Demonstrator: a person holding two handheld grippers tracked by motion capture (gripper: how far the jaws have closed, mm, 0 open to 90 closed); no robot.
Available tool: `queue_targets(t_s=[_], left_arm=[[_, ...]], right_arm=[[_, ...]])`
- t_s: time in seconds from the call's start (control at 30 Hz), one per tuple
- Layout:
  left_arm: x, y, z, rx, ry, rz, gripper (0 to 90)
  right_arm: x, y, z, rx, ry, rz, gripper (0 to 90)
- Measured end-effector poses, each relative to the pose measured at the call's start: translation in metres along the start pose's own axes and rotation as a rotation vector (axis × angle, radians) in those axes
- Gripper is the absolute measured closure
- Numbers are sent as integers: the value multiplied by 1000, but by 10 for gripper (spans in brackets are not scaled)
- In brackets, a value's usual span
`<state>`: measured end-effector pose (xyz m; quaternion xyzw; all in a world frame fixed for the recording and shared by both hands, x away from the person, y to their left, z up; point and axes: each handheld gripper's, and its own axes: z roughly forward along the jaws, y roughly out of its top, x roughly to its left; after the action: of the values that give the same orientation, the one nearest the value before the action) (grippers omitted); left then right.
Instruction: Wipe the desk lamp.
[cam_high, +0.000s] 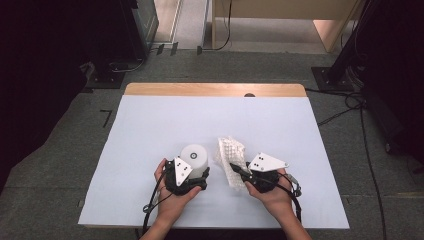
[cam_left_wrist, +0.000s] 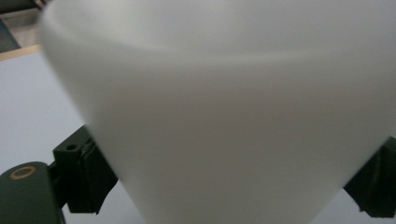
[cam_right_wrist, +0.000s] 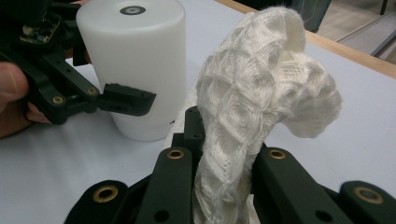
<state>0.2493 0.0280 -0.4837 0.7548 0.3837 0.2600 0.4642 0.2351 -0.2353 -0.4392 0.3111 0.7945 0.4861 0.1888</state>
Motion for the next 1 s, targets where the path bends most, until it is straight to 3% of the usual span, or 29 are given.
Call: queue_targets(t_s=[0.03, 0.1, 0.17, 0.3, 0.37, 0.43, 0.53, 0.67, 0.8, 0.9, 1.0], left_arm=[[5, 1, 0, 0, -40, -17, 79], [16, 3, -1, -11, -162, -52, 80], [25, 8, 0, -3, -330, -81, 80], [23, 17, -4, -24, -588, -64, 80], [20, 20, -5, -27, -659, -66, 80], [19, 22, -6, -32, -676, -69, 80], [25, 23, -7, -55, -716, -109, 80], [37, 26, -13, -102, -735, -155, 80], [45, 27, -14, -111, -730, -177, 81], [40, 26, -12, -88, -737, -168, 81], [30, 25, -8, -49, -729, -127, 81]], right_arm=[[0, 0, 0, -5, -1, -4, 800], [1, 1, -2, -20, 0, -4, 800], [2, 4, -6, -49, 13, -6, 800], [11, 16, -16, -112, 41, -51, 801], [18, 22, -20, -137, 56, -78, 801], [24, 26, -23, -148, 69, -98, 801], [31, 28, -21, -137, 85, -118, 801], [32, 21, -12, -86, 107, -107, 800], [31, 17, -3, -22, 115, -118, 800], [32, 20, -5, -52, 101, -114, 800], [34, 27, -14, -117, 82, -115, 800]])
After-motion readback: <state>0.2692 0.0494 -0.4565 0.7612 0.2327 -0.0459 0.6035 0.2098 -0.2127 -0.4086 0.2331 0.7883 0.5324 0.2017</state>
